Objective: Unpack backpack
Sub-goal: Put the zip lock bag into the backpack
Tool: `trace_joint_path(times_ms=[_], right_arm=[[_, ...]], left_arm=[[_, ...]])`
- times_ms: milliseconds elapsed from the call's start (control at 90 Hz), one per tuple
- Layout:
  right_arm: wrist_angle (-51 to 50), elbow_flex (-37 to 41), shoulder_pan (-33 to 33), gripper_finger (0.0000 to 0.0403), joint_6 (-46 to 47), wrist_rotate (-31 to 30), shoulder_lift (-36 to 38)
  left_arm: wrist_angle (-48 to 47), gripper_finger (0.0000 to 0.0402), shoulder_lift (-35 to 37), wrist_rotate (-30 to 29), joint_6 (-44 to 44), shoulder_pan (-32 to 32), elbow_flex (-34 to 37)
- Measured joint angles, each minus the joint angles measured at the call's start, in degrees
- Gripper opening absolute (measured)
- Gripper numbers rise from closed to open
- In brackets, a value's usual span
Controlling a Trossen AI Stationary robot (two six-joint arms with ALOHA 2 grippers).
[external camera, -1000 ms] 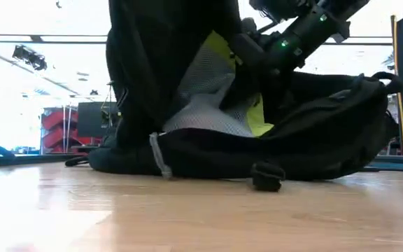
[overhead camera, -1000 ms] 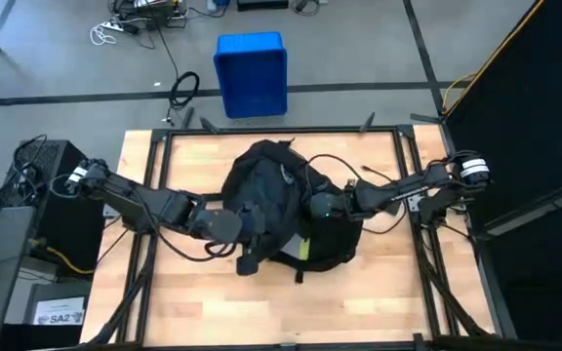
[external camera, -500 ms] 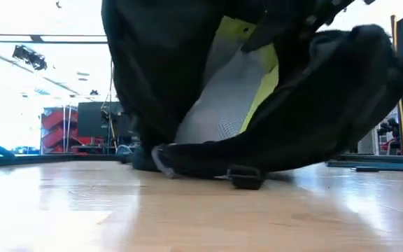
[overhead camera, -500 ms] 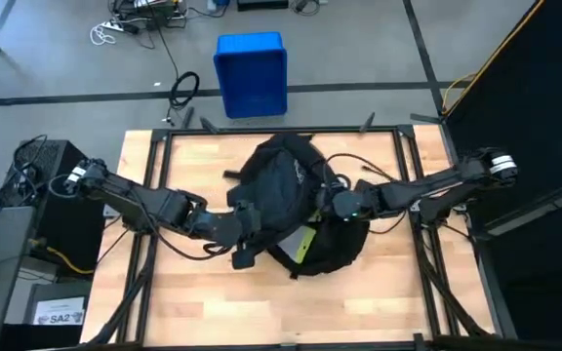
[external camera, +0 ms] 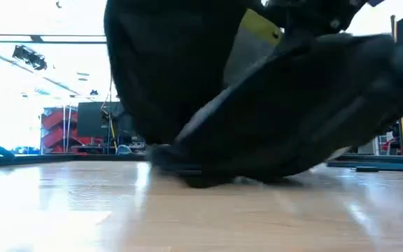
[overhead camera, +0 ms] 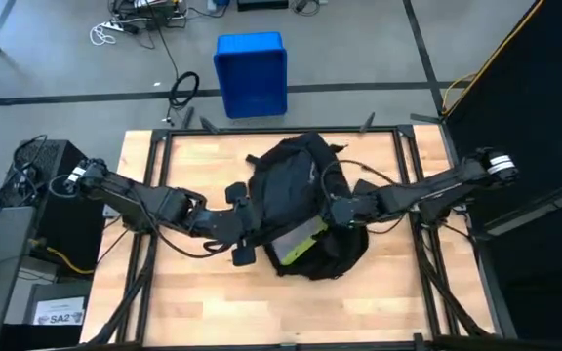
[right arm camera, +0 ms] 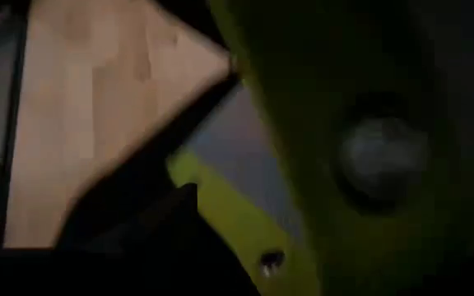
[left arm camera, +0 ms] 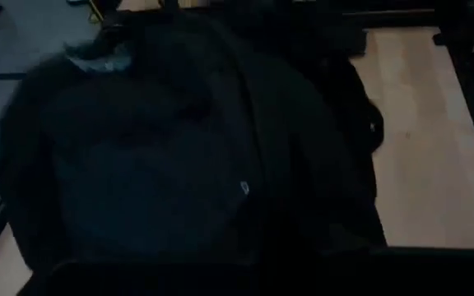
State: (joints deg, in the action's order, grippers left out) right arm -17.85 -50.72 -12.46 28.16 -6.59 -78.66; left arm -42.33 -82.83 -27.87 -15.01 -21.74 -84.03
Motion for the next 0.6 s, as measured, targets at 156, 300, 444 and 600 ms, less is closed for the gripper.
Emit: trace_joint_path(times_ms=[156, 300, 444, 600], right_arm=[[-1.00, 0.00, 1.13, 0.0239, -1.41, 7.50, -3.55], [-4.58, -0.07, 1.48, 0.0225, 2.01, 8.02, -2.80], [-6.81, -0.08, 0.89, 0.0210, 2.86, 14.94, -0.29], [-5.87, -0.07, -2.00, 0.0194, 2.80, 17.73, 3.76]], left_arm=[[-1.24, 0.0000, -0.31, -0.36, -0.11, 0.72, -0.04], [-3.62, 0.0000, -0.37, -0.45, -0.43, 0.79, -0.04], [-3.90, 0.0000, -0.50, -0.53, -0.59, 0.77, -0.04], [-4.91, 0.0000, -0.50, -0.51, -0.68, 0.74, -0.09]])
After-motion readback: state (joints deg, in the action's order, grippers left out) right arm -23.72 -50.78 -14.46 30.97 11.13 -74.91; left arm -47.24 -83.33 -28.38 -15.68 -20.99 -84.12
